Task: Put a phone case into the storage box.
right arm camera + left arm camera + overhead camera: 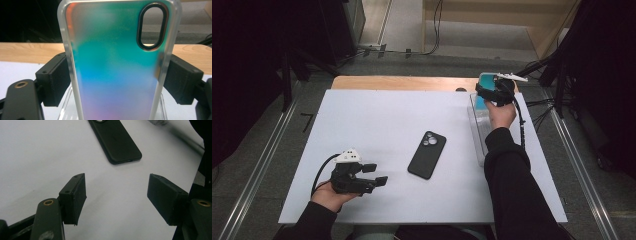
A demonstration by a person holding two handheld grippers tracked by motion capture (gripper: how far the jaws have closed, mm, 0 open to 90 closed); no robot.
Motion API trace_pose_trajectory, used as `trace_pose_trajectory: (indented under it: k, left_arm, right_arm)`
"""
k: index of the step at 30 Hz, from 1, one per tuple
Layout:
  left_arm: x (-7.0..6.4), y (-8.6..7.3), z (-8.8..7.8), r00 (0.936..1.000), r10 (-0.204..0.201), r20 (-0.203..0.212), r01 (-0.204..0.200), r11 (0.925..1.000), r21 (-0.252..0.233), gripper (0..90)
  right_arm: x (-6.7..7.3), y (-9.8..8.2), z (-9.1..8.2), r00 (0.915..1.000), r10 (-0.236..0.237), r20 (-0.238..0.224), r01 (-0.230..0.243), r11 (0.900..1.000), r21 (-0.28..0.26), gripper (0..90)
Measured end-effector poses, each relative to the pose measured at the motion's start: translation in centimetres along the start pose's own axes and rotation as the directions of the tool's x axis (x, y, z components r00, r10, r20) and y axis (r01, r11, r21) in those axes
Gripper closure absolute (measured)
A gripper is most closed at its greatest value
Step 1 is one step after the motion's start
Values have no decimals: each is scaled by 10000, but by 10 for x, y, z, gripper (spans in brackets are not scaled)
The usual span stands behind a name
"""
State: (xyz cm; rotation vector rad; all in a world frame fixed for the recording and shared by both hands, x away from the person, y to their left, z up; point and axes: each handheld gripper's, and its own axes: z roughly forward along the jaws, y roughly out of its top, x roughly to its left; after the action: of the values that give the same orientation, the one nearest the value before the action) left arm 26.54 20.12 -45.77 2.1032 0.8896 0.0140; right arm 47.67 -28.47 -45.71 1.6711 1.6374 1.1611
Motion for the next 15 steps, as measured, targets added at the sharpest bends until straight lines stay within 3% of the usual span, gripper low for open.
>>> trace_pose_trajectory:
  k: [6,15]
  left_arm:
    - [-1,0,1,10000,2,28,-2,10000,-6,319]
    - [-1,2,3,10000,77,35,-77,10000,34,318]
  right_arm:
    - [3,-1,9,9994,-149,324,138,9993,334,143]
    - [5,-4,15,9996,-233,185,220,9975,664,86]
